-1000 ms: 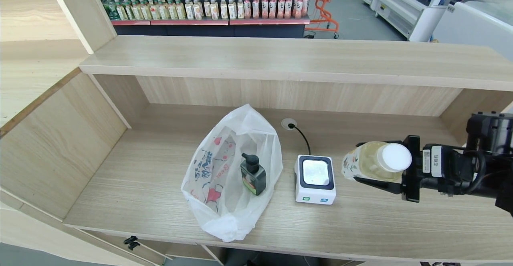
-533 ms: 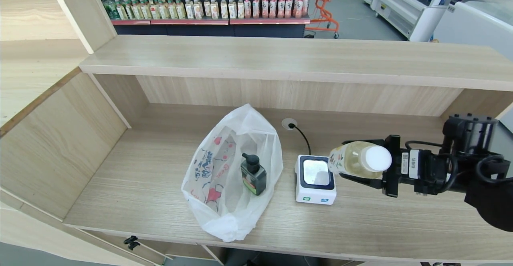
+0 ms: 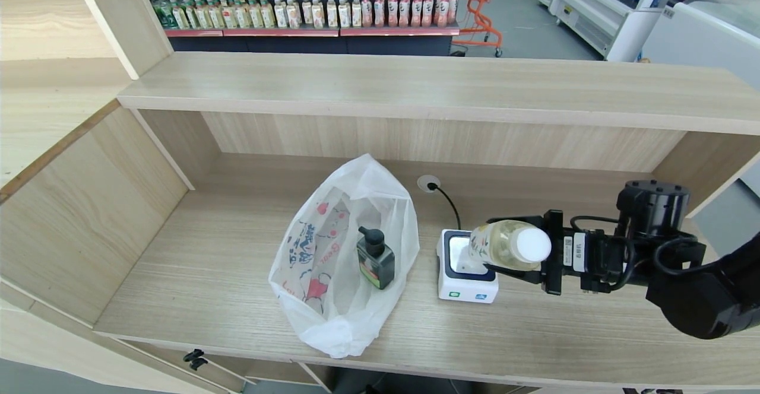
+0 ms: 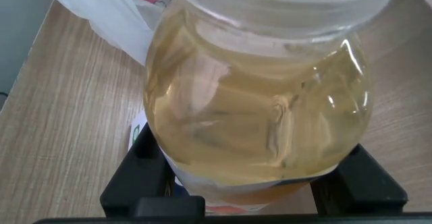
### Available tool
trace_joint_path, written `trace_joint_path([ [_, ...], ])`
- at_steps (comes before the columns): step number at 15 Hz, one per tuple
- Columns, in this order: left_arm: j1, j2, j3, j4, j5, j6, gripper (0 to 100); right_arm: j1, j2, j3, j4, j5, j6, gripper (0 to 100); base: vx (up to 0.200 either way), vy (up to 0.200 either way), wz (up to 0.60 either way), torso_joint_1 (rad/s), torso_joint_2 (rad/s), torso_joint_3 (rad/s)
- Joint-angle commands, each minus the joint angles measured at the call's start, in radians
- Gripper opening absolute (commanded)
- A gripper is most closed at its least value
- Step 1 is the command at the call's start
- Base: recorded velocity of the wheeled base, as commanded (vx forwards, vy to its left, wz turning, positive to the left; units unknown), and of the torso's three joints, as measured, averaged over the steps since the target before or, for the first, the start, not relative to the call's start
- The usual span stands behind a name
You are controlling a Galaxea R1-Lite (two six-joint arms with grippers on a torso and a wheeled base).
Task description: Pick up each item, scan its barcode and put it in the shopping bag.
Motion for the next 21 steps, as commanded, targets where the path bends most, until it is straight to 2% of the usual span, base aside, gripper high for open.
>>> trace_joint_path([
  [1,0.000,0.000,0.000,0.000,0.000,0.000,100,0.002,0.037,-0.018,-0.001,0.002,0.000,0,0.000,0.000,0.00,0.000,0.00,0.000],
  [16,0.000,0.000,0.000,0.000,0.000,0.000,100,0.017,0.060,-0.092,-0.003,0.002,0.009,0,0.000,0.000,0.00,0.000,0.00,0.000],
  [17,0.000,0.000,0.000,0.000,0.002,0.000,100,0.017,0.008,-0.087,-0.001,0.003,0.070,0,0.000,0.000,0.00,0.000,0.00,0.000],
  [21,0.000,0.000,0.000,0.000,0.000,0.000,100,0.002,-0.264,-0.092,-0.023,0.009,0.607,0,0.000,0.000,0.00,0.000,0.00,0.000],
])
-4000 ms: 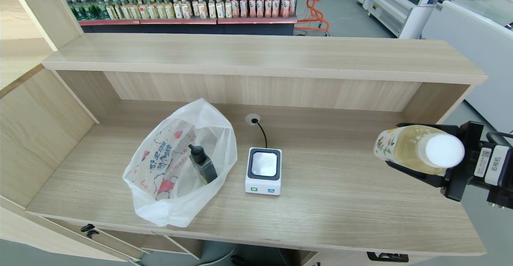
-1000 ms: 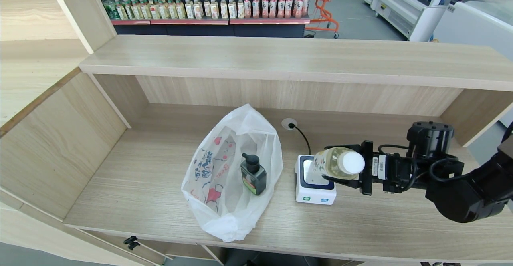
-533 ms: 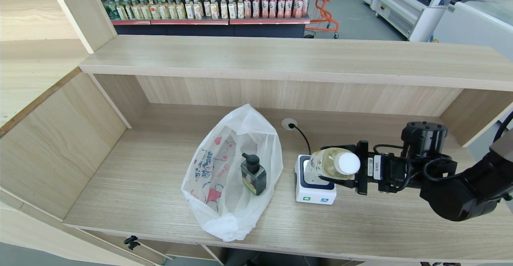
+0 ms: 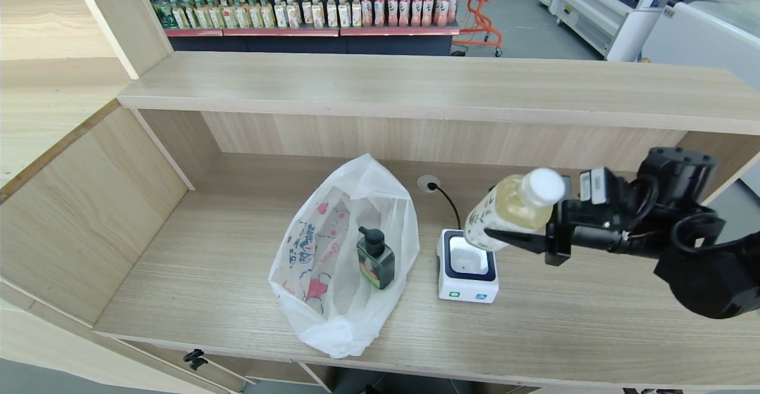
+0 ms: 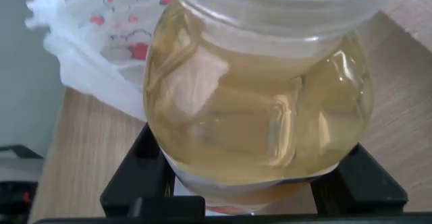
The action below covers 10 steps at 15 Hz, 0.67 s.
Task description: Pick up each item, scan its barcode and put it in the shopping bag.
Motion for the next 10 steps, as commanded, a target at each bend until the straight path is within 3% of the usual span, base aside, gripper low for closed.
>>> trace_joint_path([
  [1,-0.001,0.000,0.000,0.000,0.000,0.000,100,-0.019,-0.195,0.000,-0.018,-0.008,0.201,0,0.000,0.000,0.00,0.000,0.00,0.000],
  [4,0.001,0.000,0.000,0.000,0.000,0.000,100,-0.026,-0.253,0.041,-0.018,-0.189,0.477,0,0.000,0.000,0.00,0.000,0.00,0.000],
  [10,-0.001,0.000,0.000,-0.001,0.002,-0.003,100,-0.024,-0.242,0.064,-0.012,-0.256,0.623,0,0.000,0.000,0.00,0.000,0.00,0.000],
])
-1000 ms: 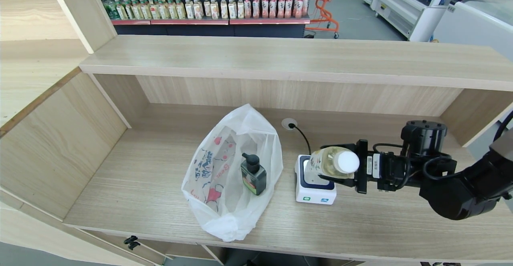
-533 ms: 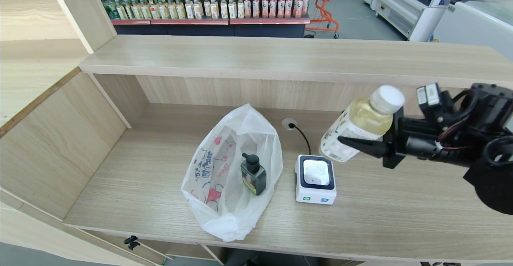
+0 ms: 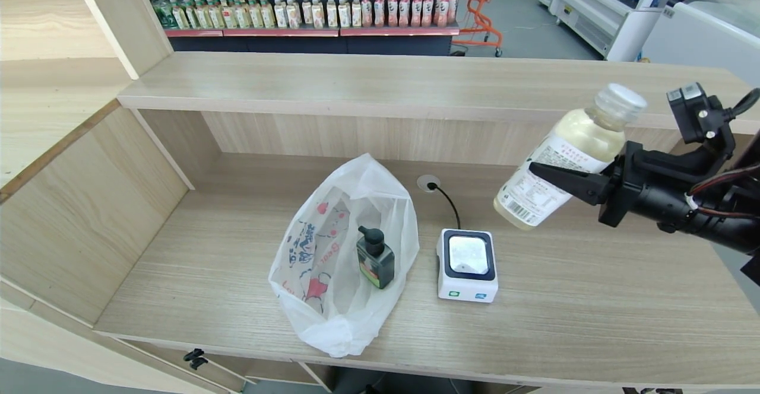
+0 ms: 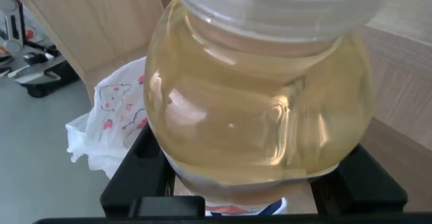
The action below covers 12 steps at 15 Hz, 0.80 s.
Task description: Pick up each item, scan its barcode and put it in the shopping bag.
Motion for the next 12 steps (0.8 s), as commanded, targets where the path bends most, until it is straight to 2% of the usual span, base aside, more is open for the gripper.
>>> trace_joint_path([
  [1,-0.001,0.000,0.000,-0.001,0.001,-0.003,100,0.001,-0.001,0.005,0.000,0.001,0.026,0,0.000,0.200,0.00,-0.002,0.00,-0.002],
  [3,0.001,0.000,0.000,-0.001,0.001,-0.002,100,0.009,0.014,0.008,0.007,-0.033,0.060,0,0.000,0.200,0.00,-0.005,0.00,0.005],
  [5,0.001,0.000,0.000,0.000,0.001,0.015,100,0.061,0.039,-0.006,0.061,-0.147,0.063,0,0.000,0.200,0.00,0.017,0.00,0.005],
  [6,-0.001,0.000,0.000,0.000,0.001,0.011,100,0.075,0.069,-0.024,0.072,-0.188,0.063,0,0.000,0.200,0.00,0.007,0.01,0.002],
  [12,0.001,0.000,0.000,0.000,0.001,0.011,100,0.125,0.272,-0.130,0.069,-0.303,0.104,0,0.000,0.000,0.00,0.000,0.00,0.000],
])
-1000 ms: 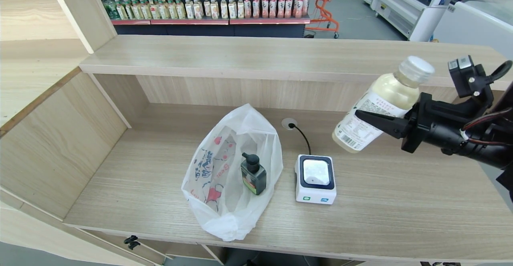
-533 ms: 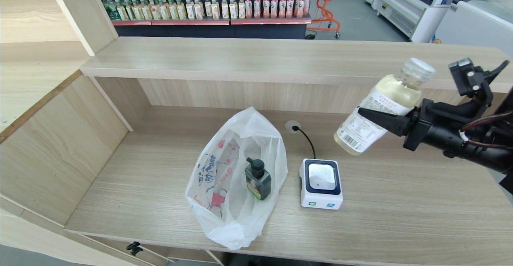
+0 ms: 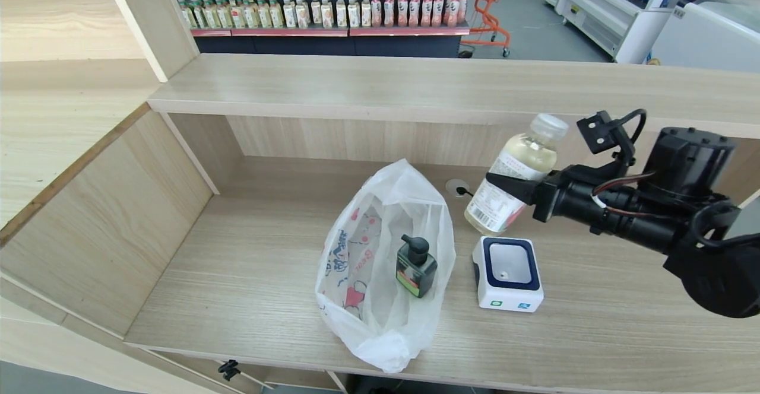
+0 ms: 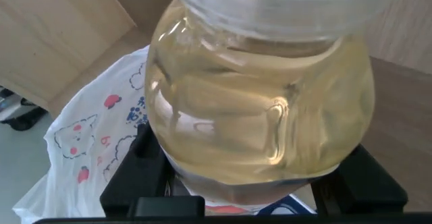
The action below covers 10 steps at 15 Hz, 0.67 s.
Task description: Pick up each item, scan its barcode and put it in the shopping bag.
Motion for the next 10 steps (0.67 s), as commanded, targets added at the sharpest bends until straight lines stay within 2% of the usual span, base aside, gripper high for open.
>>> trace_joint_path([
  [1,-0.001,0.000,0.000,0.000,0.001,0.001,100,0.022,0.112,-0.052,0.000,-0.034,0.025,0,0.000,0.000,0.00,0.000,0.00,0.000],
  [6,0.001,0.000,0.000,0.000,0.001,0.001,100,0.044,0.238,-0.086,-0.083,-0.035,0.062,0,0.000,0.000,0.00,0.000,0.00,0.000],
  [10,0.001,0.000,0.000,0.000,0.001,0.001,100,0.067,0.326,-0.189,-0.090,-0.032,0.065,0,0.000,0.000,0.00,0.000,0.00,0.000],
])
